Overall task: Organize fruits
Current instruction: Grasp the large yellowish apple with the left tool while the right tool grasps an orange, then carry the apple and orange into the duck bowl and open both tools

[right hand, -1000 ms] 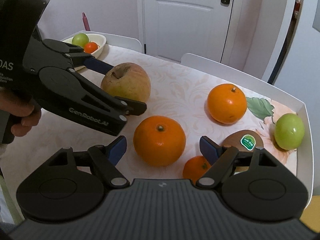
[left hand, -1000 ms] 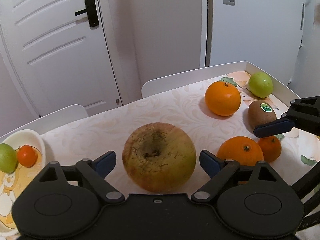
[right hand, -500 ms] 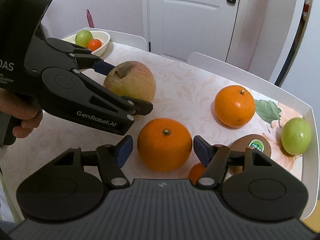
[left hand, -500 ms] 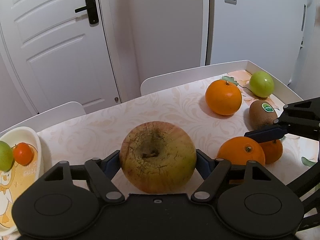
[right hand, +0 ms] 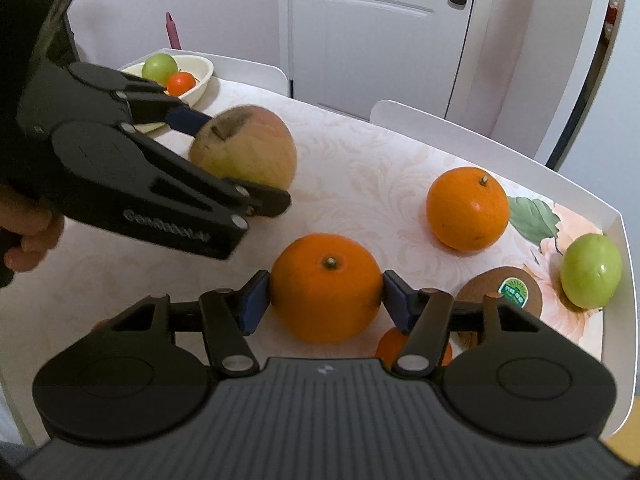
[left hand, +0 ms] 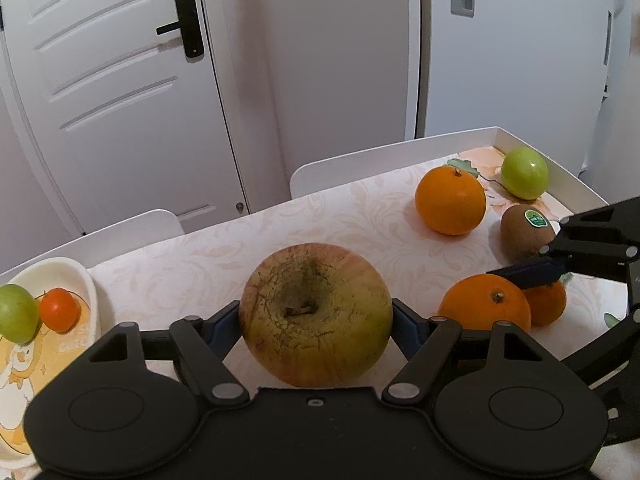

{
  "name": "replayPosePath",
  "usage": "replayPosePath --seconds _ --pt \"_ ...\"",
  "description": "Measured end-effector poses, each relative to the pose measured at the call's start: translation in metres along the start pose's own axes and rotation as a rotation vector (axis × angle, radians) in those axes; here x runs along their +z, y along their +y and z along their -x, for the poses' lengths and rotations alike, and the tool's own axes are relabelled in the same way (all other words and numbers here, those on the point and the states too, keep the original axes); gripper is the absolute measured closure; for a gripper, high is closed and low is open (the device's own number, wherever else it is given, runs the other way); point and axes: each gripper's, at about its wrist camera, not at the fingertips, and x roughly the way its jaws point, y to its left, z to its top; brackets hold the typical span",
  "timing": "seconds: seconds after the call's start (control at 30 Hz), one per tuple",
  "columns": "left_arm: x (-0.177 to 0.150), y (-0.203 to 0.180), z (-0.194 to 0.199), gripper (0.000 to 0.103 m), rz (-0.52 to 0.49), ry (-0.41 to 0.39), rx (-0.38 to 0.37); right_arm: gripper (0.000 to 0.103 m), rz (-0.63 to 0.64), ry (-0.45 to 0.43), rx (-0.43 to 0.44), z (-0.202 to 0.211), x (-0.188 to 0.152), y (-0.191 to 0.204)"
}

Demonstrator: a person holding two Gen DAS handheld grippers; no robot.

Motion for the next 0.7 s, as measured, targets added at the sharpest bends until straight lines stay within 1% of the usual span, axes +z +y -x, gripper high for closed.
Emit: replayPosePath --seconds 0.23,0.43,0.6,0.7 --pt "0.000 0.009 0.014 0.023 0.014 -0.003 0.008 0.029 -0.025 0.007 -0.024 0.005 0.003 0.003" --pt "0.001 0.021 0.037 0.023 0.052 -0.014 0.010 0.029 -0.068 -0.009 -0.056 0.026 0.014 0.013" --pt "0.004 0.033 0.061 0.023 0.080 -0.034 0.013 0.029 -0.104 -0.030 -0.074 0.048 0.025 0.029" --pt "0.007 0.039 0.073 0.023 0.078 -0.048 0.010 0.029 -0.118 -0.039 -0.080 0.056 0.036 0.042"
